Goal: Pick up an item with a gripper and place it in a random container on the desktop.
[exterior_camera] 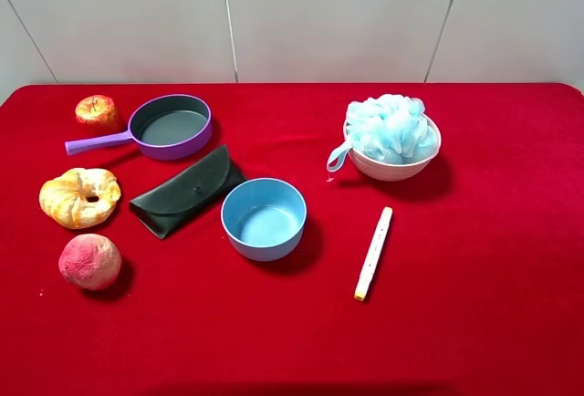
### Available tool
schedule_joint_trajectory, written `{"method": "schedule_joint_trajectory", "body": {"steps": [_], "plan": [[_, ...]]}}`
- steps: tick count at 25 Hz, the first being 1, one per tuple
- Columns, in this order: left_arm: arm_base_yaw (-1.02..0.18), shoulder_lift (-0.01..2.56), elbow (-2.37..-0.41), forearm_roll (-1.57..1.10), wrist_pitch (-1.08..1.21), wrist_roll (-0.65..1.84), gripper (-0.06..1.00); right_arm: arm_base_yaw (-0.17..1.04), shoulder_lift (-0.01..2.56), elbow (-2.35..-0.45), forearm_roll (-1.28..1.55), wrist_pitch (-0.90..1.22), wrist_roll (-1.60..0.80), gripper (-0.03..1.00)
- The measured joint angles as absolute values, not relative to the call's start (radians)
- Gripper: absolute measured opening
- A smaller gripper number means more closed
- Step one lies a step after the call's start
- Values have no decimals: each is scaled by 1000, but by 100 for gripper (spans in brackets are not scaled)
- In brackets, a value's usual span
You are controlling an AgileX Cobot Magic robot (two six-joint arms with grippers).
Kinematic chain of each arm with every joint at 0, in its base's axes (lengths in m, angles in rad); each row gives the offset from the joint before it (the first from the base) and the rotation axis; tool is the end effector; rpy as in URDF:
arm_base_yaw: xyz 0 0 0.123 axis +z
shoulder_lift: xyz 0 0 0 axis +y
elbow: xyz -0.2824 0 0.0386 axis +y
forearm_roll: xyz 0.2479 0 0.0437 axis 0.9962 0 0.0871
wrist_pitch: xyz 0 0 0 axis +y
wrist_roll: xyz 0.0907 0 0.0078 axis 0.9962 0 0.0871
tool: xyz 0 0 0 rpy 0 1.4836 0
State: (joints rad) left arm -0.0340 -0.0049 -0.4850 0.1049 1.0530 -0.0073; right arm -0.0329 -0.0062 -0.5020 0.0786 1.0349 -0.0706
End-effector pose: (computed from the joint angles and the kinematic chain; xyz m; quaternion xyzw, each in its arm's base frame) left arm -0.0035 0.0084 0.2740 0.0098 0.8526 0.0417 0.5208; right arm -0.0049 0.0063 0.2800 -0.0171 0.8434 0.0115 0.5369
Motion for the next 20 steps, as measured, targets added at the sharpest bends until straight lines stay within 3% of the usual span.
{"method": "schedule_joint_trajectory", "body": {"steps": [20], "plan": [[-34, -5, -485, 105, 1053, -8, 100, -33, -7, -502, 79, 1035, -71, 69]]}}
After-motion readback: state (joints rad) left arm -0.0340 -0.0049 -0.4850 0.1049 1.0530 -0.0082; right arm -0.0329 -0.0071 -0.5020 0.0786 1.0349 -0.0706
